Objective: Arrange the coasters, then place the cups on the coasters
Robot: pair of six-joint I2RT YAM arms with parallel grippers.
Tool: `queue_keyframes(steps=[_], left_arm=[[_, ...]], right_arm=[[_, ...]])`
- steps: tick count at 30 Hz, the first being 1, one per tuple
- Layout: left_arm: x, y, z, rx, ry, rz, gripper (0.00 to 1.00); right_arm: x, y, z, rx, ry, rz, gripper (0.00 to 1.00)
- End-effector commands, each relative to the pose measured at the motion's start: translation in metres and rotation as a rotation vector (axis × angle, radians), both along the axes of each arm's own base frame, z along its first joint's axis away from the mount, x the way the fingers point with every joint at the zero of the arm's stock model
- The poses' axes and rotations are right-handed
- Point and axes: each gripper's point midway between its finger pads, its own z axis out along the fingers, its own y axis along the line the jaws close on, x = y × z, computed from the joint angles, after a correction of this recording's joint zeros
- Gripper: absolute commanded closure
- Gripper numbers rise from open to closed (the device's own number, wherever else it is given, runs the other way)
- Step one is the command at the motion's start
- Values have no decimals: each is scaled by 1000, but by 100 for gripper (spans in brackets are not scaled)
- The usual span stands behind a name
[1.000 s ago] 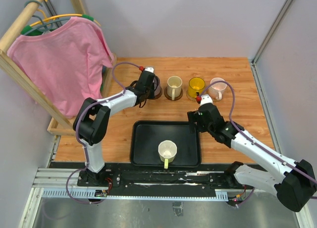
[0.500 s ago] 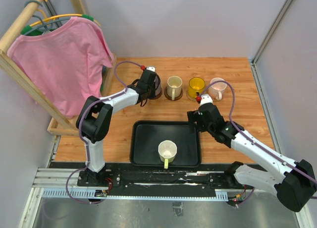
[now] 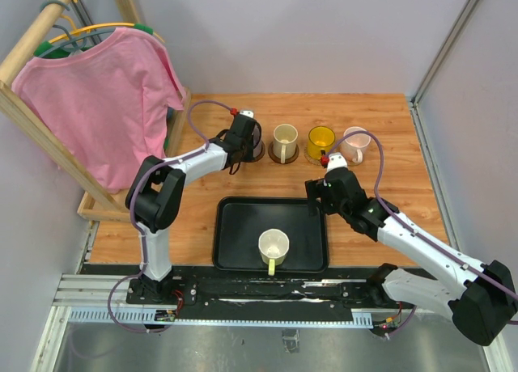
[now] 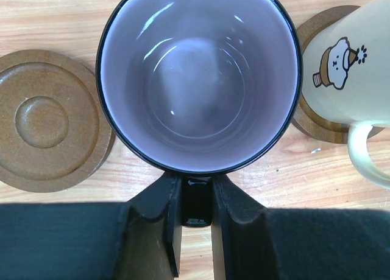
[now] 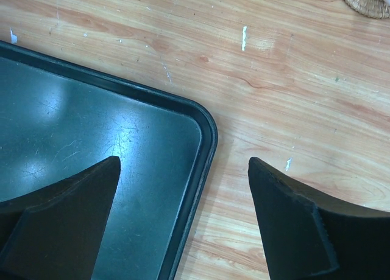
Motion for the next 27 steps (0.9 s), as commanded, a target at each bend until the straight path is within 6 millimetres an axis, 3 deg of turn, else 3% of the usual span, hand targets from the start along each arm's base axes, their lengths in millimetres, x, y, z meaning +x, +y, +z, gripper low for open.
queue_keyframes(steps=[1,11,20,27], left_arm=[[23,-4,30,-26,-94,21,88],[21,-6,27,-41,-81,16,76],[19,-10,32,-55,-84,12,50],[13,-13,37,-60,-85,4,46]], right_arm=[[0,6,4,12,-16,22,13],[0,9,5,20,-15,32,13],[0,9,4,23,-16,36,13],[-1,9,5,28,-20,35,13]])
